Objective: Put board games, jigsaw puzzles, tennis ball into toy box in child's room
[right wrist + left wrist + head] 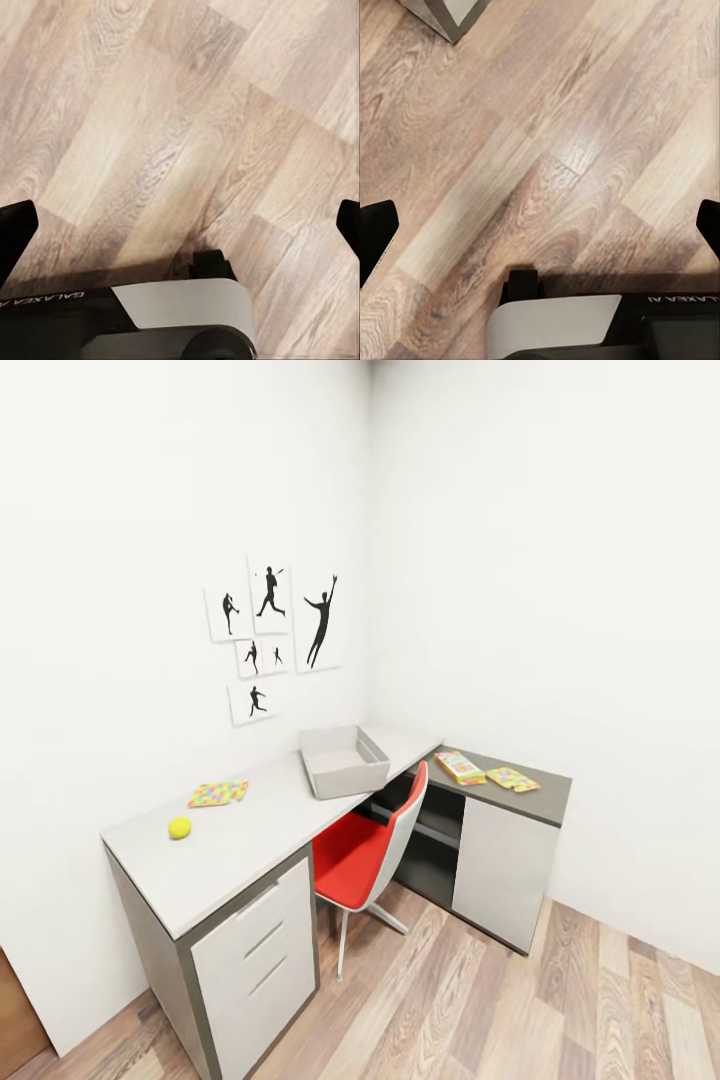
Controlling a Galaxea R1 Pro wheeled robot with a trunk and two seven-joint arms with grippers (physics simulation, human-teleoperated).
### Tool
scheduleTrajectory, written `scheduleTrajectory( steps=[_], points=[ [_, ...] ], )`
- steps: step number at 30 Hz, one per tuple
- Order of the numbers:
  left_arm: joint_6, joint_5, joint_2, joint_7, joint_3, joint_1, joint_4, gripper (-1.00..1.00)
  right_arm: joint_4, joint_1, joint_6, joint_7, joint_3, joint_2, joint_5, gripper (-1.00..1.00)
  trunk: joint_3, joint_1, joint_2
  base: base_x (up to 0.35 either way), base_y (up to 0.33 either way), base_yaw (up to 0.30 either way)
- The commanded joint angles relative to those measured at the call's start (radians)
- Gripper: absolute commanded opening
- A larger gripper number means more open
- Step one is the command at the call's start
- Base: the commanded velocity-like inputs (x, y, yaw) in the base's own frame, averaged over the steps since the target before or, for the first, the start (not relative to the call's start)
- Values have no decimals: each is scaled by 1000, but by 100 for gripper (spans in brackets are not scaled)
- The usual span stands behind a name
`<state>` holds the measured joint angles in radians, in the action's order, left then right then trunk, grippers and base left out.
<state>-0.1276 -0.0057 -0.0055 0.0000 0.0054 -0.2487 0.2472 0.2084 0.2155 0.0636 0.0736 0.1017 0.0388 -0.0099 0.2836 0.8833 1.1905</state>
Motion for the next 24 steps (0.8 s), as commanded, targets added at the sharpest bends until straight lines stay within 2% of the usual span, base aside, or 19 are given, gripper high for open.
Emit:
scheduleTrajectory(
  steps=[1, 12, 24],
  points=[
    [-4, -1, 1, 0, 0, -3, 0, 100, 3, 5, 15, 8, 10, 1, -1, 100, -2, -4, -6, 0, 0, 0],
    [1, 0, 14, -6, -7, -7, -12, 100, 2, 11, -44, 21, 12, -2, 0, 100, -36, -46, -83, 0, 0, 0],
    [2, 0, 15, -6, -8, -7, -13, 100, 0, 11, -45, 20, 14, -2, -1, 100, -74, -92, -167, 0, 0, 0]
  ],
)
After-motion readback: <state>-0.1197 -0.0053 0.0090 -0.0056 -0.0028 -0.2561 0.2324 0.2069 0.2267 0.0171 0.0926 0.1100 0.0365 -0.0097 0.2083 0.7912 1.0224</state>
